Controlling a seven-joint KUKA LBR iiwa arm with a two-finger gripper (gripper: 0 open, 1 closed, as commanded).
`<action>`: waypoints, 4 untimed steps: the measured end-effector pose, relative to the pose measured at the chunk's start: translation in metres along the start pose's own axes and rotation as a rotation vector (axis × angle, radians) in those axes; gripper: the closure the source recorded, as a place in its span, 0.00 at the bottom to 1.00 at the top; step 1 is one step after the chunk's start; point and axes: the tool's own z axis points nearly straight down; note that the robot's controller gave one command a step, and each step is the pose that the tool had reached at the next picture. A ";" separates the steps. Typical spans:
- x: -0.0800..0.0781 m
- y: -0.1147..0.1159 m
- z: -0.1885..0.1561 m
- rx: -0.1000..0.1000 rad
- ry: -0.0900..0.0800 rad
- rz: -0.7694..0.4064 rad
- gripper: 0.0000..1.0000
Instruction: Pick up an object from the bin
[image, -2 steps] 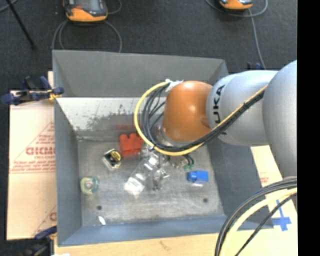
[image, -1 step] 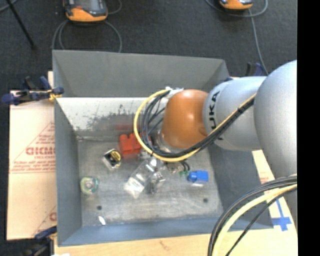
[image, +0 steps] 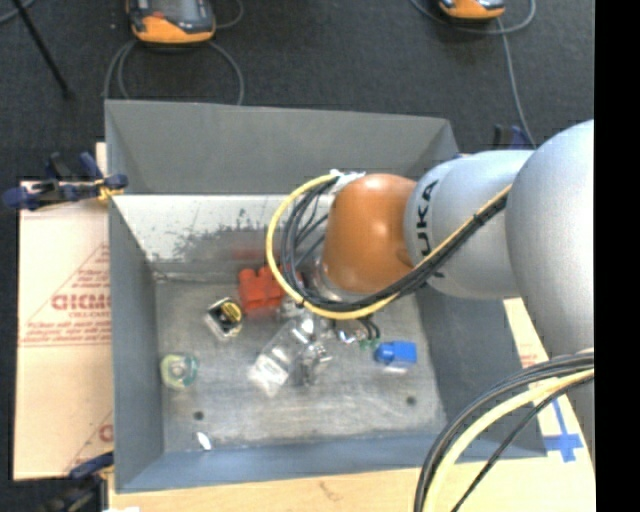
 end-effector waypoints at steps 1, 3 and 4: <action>0.000 -0.001 -0.001 0.001 -0.001 0.003 1.00; -0.002 -0.003 -0.045 0.002 0.005 0.007 1.00; -0.004 -0.004 -0.099 0.004 0.005 0.011 1.00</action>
Offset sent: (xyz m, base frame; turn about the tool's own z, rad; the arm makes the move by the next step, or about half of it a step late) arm 0.0000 0.0000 0.0000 0.0000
